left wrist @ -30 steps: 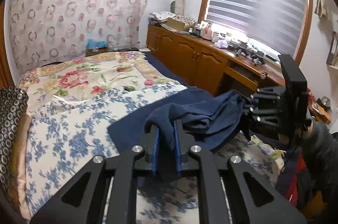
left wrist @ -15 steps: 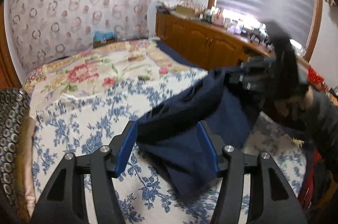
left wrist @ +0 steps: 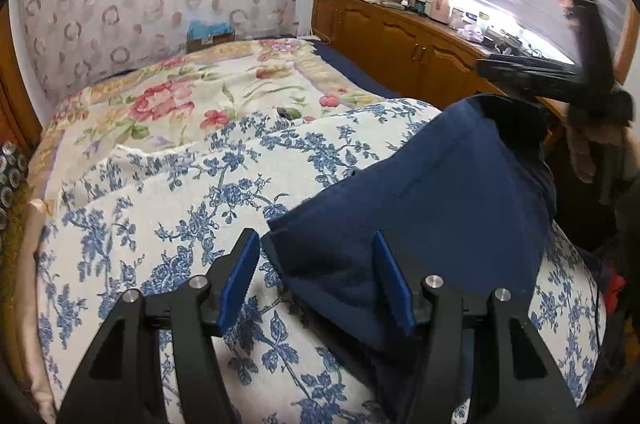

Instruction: Fold small clothes

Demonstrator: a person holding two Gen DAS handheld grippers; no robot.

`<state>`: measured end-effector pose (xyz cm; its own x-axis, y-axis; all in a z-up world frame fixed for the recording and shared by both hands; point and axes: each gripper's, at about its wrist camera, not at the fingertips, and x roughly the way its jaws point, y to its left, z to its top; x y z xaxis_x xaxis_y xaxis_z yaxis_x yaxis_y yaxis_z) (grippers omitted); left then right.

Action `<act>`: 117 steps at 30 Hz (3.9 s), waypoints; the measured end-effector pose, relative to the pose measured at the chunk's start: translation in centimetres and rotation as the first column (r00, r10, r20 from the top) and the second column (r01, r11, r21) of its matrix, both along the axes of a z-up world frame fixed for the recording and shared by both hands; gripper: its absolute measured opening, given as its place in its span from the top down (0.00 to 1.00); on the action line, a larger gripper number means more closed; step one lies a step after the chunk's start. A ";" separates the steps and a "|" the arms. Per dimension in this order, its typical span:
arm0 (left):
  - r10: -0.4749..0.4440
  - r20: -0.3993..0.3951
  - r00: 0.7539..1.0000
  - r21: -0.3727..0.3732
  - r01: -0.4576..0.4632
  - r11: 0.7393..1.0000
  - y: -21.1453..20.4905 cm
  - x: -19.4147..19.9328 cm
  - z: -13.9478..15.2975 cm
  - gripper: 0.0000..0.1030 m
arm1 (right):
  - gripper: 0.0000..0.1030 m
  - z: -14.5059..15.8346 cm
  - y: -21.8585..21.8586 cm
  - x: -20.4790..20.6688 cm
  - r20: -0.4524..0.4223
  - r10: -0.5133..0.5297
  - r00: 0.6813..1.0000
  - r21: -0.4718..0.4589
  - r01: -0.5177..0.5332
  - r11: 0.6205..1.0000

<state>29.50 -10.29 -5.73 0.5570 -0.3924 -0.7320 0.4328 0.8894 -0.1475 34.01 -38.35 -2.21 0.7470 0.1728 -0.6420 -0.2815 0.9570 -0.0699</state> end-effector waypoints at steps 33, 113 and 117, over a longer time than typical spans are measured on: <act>0.026 -0.102 0.994 -0.086 -0.034 0.996 0.4 2.3 -2.8 0.41 | 0.25 -6.8 -3.0 -2.4 -0.236 0.067 0.969 0.224 -0.013 0.974; 0.635 0.122 0.763 -0.185 -0.611 0.770 39.9 -12.2 0.7 0.82 | 0.60 4.8 49.7 8.0 0.124 0.471 0.873 0.050 -0.480 0.876; 0.633 0.185 0.752 -0.146 -0.616 0.774 39.5 -12.6 1.9 0.68 | 0.60 5.5 49.3 5.9 0.161 0.529 0.833 0.056 -0.543 0.838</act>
<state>16.93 29.23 -3.87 0.8330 0.0517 -0.5508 -0.1873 0.9632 -0.1927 39.93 10.97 3.30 0.5966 0.6258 -0.5025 -0.7464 0.6627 -0.0608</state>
